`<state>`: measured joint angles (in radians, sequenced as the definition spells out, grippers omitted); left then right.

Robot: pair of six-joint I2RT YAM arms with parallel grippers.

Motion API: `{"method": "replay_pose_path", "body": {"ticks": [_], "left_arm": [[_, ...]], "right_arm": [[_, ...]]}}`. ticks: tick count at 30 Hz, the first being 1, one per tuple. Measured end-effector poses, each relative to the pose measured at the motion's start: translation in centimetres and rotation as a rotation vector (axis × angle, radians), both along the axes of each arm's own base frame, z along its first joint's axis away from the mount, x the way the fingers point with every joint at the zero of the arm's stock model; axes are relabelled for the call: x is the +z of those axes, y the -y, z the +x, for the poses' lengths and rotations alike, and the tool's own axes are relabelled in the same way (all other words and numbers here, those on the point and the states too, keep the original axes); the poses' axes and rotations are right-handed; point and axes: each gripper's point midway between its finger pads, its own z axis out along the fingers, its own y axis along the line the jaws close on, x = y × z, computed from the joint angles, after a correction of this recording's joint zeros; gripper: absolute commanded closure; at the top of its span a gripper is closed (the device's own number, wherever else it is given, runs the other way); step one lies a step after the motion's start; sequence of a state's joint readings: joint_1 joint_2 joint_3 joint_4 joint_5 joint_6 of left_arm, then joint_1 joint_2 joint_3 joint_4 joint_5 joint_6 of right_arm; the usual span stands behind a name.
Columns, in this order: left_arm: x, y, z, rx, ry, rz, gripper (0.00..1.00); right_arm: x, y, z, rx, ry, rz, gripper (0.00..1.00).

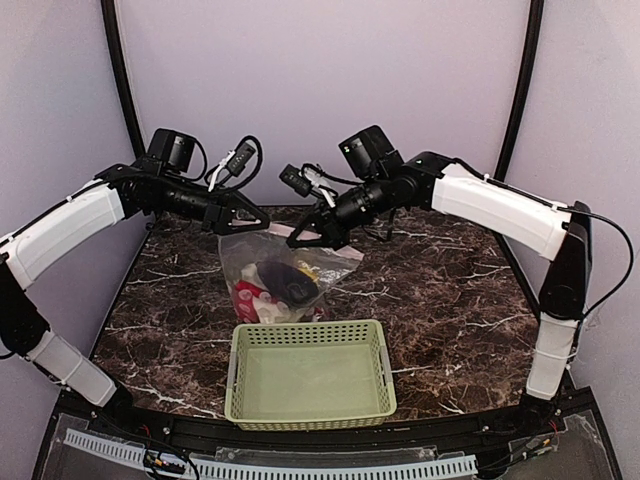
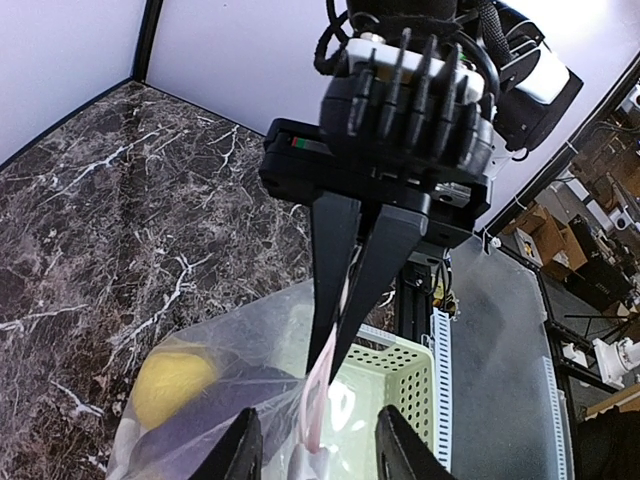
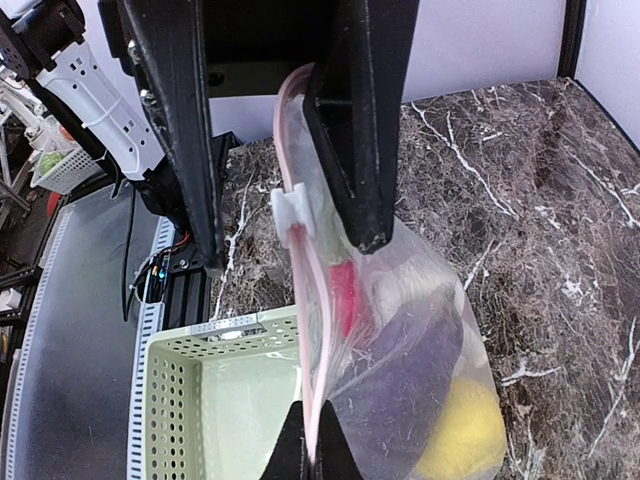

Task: Place the food in the zip-top bag and seal the zipper
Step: Hold the zipper from the zipper food storage bag.

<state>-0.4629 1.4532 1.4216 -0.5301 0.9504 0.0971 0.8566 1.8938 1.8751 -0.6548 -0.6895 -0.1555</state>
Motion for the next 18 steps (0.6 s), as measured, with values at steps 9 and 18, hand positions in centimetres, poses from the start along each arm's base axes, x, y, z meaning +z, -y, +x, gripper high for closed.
{"method": "replay_pose_path", "body": {"ticks": [9, 18], "left_arm": [[-0.7, 0.01, -0.06, 0.002, -0.012, 0.009, 0.91], [-0.99, 0.04, -0.46, -0.004, -0.011, 0.013, 0.99]], "right_arm": [[-0.15, 0.21, 0.03, -0.009, 0.004, -0.008, 1.0], [-0.36, 0.7, -0.11, -0.025, 0.019, -0.013, 1.0]]}}
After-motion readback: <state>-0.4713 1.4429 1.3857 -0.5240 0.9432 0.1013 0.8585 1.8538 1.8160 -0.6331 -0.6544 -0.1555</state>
